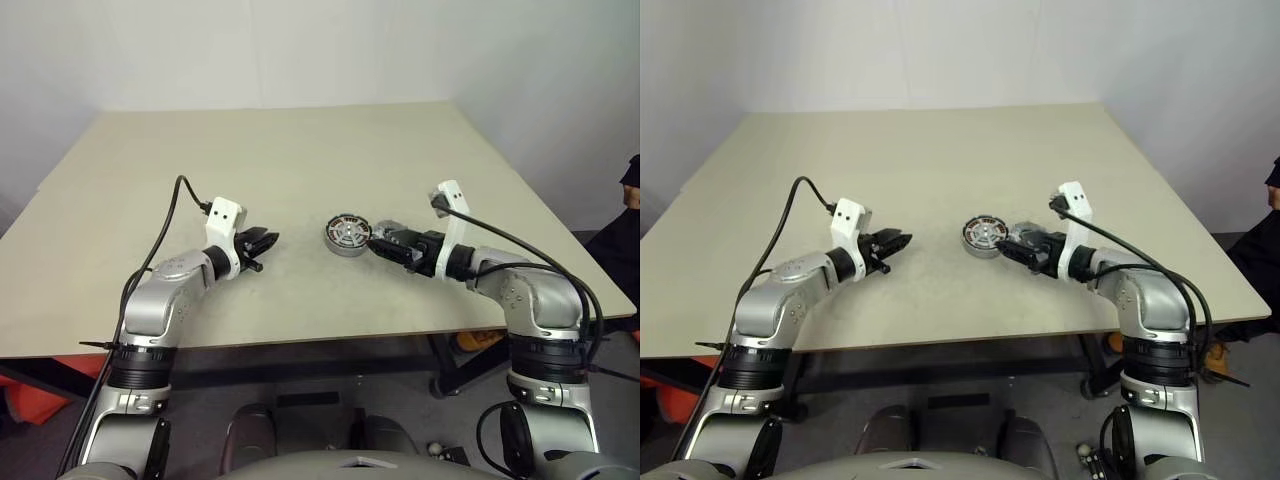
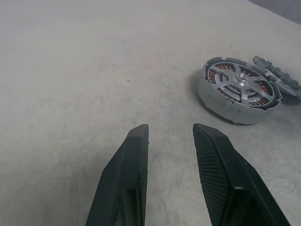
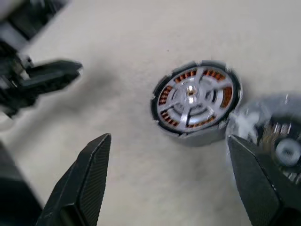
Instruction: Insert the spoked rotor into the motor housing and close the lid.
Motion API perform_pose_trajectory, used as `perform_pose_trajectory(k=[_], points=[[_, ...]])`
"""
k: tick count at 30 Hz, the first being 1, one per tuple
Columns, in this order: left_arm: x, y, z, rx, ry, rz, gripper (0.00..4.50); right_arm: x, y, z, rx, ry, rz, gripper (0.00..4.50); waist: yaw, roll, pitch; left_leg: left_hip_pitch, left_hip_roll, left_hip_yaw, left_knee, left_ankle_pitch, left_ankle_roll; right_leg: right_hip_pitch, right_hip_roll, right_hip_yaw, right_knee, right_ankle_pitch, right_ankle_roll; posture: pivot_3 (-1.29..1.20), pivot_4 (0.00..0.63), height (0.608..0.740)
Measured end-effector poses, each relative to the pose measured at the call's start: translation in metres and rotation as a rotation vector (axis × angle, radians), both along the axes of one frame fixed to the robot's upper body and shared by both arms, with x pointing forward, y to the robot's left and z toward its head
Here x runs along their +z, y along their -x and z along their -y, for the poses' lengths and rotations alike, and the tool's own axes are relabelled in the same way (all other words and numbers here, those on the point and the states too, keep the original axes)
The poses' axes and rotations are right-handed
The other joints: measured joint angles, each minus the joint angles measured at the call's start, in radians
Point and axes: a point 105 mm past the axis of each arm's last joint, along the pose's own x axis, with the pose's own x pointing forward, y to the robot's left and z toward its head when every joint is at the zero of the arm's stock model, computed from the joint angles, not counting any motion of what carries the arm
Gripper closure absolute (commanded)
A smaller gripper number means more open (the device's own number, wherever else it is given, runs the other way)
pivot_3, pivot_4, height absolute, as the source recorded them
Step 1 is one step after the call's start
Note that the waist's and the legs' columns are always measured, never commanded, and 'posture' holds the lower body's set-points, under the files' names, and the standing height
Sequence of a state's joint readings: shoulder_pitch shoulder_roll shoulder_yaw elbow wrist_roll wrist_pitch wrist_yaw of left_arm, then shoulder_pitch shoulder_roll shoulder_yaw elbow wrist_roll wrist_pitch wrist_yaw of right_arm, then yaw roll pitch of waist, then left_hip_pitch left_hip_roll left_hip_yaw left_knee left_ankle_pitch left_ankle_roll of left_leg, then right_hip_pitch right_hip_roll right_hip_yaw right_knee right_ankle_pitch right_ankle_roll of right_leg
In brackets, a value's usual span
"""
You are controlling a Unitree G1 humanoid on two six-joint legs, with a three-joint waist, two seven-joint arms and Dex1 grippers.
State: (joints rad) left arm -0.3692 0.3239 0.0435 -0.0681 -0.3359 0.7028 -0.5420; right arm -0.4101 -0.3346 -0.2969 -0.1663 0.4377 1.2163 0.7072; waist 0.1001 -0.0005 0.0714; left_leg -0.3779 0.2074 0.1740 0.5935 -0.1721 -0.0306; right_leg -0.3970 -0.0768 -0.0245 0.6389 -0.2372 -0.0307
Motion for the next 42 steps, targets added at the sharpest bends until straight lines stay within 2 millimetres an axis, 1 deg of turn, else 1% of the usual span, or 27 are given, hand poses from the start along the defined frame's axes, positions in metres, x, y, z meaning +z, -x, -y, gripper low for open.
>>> perform_pose_trajectory(k=[3,4,6,9,11,15,19,21,25,29,32,35,40,42], points=[[0.002,-0.002,0.002,-0.006,0.001,0.007,2.91,-0.008,0.002,0.007,-0.098,-0.122,-0.130,0.02,-0.001,0.000,0.000,0.000,0.000,0.000,-0.001,0.001,-0.002,-0.001,0.000,0.000,0.000,0.000,0.000,0.00,0.000,0.740],[0.001,-0.002,0.002,-0.008,0.001,0.003,2.91,-0.010,0.002,0.009,-0.132,-0.182,-0.188,0.02,-0.002,0.000,0.000,0.001,-0.001,0.000,-0.003,0.002,-0.003,-0.001,0.000,0.000,0.000,0.000,0.000,0.00,0.000,0.740],[-0.001,-0.002,0.003,-0.014,0.003,-0.002,2.91,-0.010,0.002,0.010,-0.180,-0.252,-0.252,0.02,-0.002,0.000,0.000,0.001,-0.001,0.000,-0.007,0.004,-0.006,-0.002,0.000,0.000,0.000,0.000,0.000,0.00,0.000,0.740],[-0.001,-0.001,0.004,-0.018,0.003,-0.003,2.91,-0.019,0.005,0.013,-0.240,-0.280,-0.325,0.02,0.003,0.001,0.000,0.004,-0.001,0.000,-0.016,0.008,-0.012,-0.002,0.000,0.000,-0.002,0.000,0.001,0.00,0.000,0.740],[-0.001,-0.001,0.004,-0.020,0.004,-0.003,2.91,-0.027,0.007,0.016,-0.275,-0.272,-0.361,0.02,0.006,0.001,-0.001,0.004,-0.001,0.000,-0.018,0.008,-0.013,-0.003,0.001,0.000,-0.002,-0.001,0.000,0.00,0.000,0.740],[-0.001,-0.001,0.004,-0.023,0.003,-0.004,2.91,-0.035,0.009,0.019,-0.313,-0.250,-0.393,0.02,0.007,0.002,-0.001,0.004,-0.001,0.000,-0.018,0.008,-0.013,-0.003,0.001,0.000,-0.003,-0.001,0.001,0.00,0.000,0.740],[-0.001,-0.001,0.003,-0.022,0.002,-0.003,2.91,-0.036,0.008,0.018,-0.321,-0.249,-0.392,0.02,0.006,0.002,-0.001,0.005,-0.001,0.000,-0.018,0.008,-0.013,-0.002,0.001,0.000,-0.003,-0.002,0.002,0.00,0.000,0.740],[-0.001,-0.001,0.003,-0.021,0.001,-0.004,2.91,-0.037,0.006,0.018,-0.330,-0.254,-0.387,0.02,0.006,0.002,-0.001,0.007,-0.001,0.000,-0.018,0.009,-0.014,0.000,0.001,0.000,-0.003,-0.005,0.007,0.00,0.000,0.740],[-0.001,-0.002,0.003,-0.021,0.001,0.002,2.91,-0.042,-0.008,0.016,-0.356,-0.291,-0.369,0.02,0.000,0.001,-0.001,0.013,-0.001,0.000,-0.018,0.010,-0.017,0.004,0.000,0.000,-0.003,-0.005,0.008,0.00,0.000,0.740],[-0.001,-0.002,0.003,-0.022,-0.001,0.005,2.91,-0.046,-0.026,0.015,-0.398,-0.316,-0.335,0.02,-0.002,0.001,-0.001,0.017,-0.001,0.000,-0.019,0.011,-0.017,0.006,0.000,0.000,-0.004,-0.006,0.010,0.00,0.000,0.740],[-0.001,-0.002,0.002,-0.019,-0.006,0.005,2.91,-0.048,-0.034,0.013,-0.418,-0.314,-0.307,0.02,-0.002,0.001,-0.001,0.018,-0.001,-0.002,-0.023,0.011,-0.018,0.007,0.000,-0.002,-0.011,-0.005,0.011,0.00,0.000,0.740],[0.000,-0.002,-0.001,-0.015,-0.017,0.007,2.91,-0.049,-0.040,0.011,-0.427,-0.312,-0.283,0.02,-0.003,0.002,-0.001,0.019,-0.001,-0.004,-0.030,0.012,-0.019,0.008,0.000,-0.003,-0.025,-0.001,0.017,0.00,0.000,0.740],[0.000,-0.002,-0.002,-0.012,-0.021,0.007,2.91,-0.048,-0.048,0.007,-0.433,-0.297,-0.242,0.02,-0.004,0.002,-0.001,0.018,-0.001,-0.003,-0.029,0.012,-0.019,0.007,-0.002,-0.003,-0.031,0.000,0.019,0.00,0.000,0.740],[-0.001,-0.002,-0.003,-0.009,-0.022,0.006,2.91,-0.046,-0.052,0.005,-0.432,-0.292,-0.224,0.02,-0.004,0.001,-0.001,0.017,-0.002,-0.002,-0.029,0.012,-0.019,0.006,-0.003,-0.002,-0.031,0.005,0.019,0.00,0.000,0.740]])
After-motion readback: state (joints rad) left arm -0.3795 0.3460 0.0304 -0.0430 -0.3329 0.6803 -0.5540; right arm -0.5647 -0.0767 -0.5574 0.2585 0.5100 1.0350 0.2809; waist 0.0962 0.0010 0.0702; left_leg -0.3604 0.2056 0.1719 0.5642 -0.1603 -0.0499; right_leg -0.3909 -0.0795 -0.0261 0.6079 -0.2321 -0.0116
